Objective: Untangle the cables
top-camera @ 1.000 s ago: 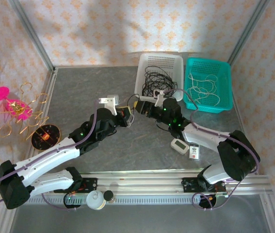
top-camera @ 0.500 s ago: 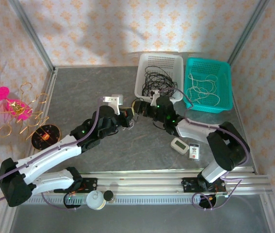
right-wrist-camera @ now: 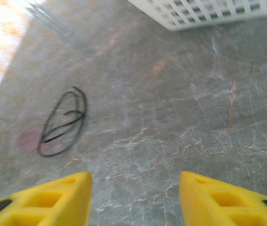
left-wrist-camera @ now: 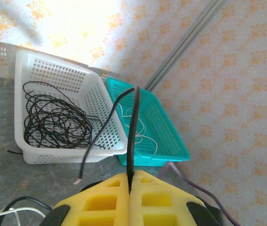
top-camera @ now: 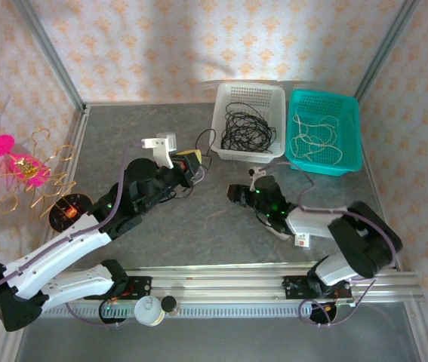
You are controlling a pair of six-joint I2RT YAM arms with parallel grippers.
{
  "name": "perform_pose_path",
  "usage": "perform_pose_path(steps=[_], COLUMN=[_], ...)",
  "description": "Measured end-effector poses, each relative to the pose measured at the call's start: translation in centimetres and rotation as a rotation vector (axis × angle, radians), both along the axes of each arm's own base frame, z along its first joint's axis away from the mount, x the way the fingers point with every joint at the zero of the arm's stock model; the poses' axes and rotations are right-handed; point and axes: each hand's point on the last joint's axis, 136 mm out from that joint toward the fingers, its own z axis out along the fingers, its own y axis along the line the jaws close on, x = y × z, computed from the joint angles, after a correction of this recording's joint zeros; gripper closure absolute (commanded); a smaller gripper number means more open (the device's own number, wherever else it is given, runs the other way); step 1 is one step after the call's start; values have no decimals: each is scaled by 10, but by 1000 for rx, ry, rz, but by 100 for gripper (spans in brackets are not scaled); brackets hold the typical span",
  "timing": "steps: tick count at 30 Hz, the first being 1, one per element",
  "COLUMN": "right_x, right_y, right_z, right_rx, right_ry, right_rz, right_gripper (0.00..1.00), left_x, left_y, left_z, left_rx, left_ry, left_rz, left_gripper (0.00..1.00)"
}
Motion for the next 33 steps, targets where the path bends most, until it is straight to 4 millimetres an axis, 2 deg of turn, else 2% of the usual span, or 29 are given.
perform_pose_path(steps=[4, 7, 10, 15, 18, 20, 22, 26, 29, 33], right_x=[-21, -37, -45, -32, -16, 0, 19, 43, 46, 37], right_y=[5, 20, 32, 62, 82, 87, 86, 81, 81, 81], right_z=[55, 99, 128, 164, 174, 167, 151, 96, 61, 31], right_rx=[108, 189, 244, 296, 320, 327, 313, 236, 175, 118], right_ry=[-210, -371, -466, -530, -514, -469, -414, -305, -253, -211], right_rz=[111, 210, 256, 216, 137, 53, -41, -178, -206, -187], right_gripper=[35, 34, 34, 35, 37, 40, 43, 49, 50, 51], left_x=[2, 4, 4, 5, 5, 5, 4, 3, 1, -2], left_y=[-2, -4, -4, -5, -6, -7, -8, -9, -7, -4], left_z=[-4, -7, -8, -8, -9, -9, -8, -3, 0, 13], left_rx=[8, 14, 11, -9, -30, -45, -58, -83, -93, -109], left_ry=[8, 15, 16, 12, 22, 28, 29, 28, 23, -1], left_rz=[0, 0, 0, -1, -3, -5, -11, -17, -16, -17], left_gripper=[100, 100, 100, 100, 100, 100, 100, 100, 100, 100])
